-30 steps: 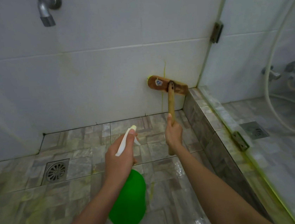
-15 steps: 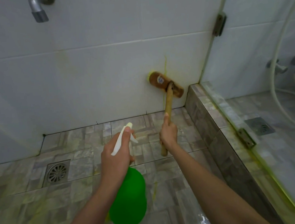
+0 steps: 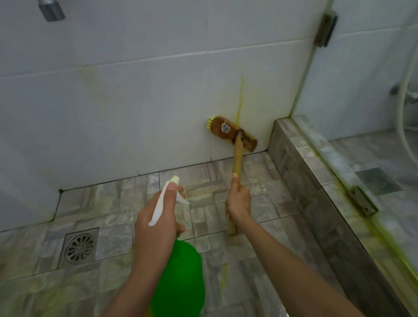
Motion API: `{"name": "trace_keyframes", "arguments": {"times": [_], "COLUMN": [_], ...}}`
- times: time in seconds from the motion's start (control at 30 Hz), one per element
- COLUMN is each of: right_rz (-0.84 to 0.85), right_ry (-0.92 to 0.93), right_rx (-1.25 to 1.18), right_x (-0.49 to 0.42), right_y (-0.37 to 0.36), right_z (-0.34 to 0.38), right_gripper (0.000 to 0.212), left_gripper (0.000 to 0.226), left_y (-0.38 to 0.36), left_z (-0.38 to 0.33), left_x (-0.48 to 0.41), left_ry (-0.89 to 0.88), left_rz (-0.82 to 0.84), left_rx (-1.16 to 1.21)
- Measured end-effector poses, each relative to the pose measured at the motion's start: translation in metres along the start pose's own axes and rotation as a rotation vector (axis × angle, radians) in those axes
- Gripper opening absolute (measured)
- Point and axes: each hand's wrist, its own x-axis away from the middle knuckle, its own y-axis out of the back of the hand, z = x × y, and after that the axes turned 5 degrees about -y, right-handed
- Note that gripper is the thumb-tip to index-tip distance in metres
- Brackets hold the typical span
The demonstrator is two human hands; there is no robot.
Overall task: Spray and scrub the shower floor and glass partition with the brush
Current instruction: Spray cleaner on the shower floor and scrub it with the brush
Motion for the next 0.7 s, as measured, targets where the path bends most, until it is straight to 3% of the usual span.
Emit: {"name": "trace_keyframes", "arguments": {"times": [0.17, 0.37, 0.53, 0.7], "right_rz": [-0.073, -0.015, -0.069, -0.021], "right_ry": [0.096, -0.086, 0.063, 0.006], "right_rx": [-0.098, 0.031, -0.025, 0.258], "right_x": [-0.011, -0.013, -0.021, -0.018], "right_y": [-0.003, 0.014, 0.021, 0.037], "right_z": [0.013, -0.017, 0.008, -0.018], "right_gripper": [0.058, 0.061, 0.058, 0.056], "left_gripper": [0.036, 0.037, 0.035, 0.039], "left_y": [0.001, 0.004, -0.005, -0.010], "left_z": [0.007, 0.009, 0.010, 0.006], "left_x": [-0.006, -0.005, -0.008, -0.007], "left_ry": [0.014, 0.015, -0.007, -0.013], "left_rz": [-0.005, -0.007, 0.015, 0.004], "left_rx": [0.019, -0.006, 0.010, 0.027]}}
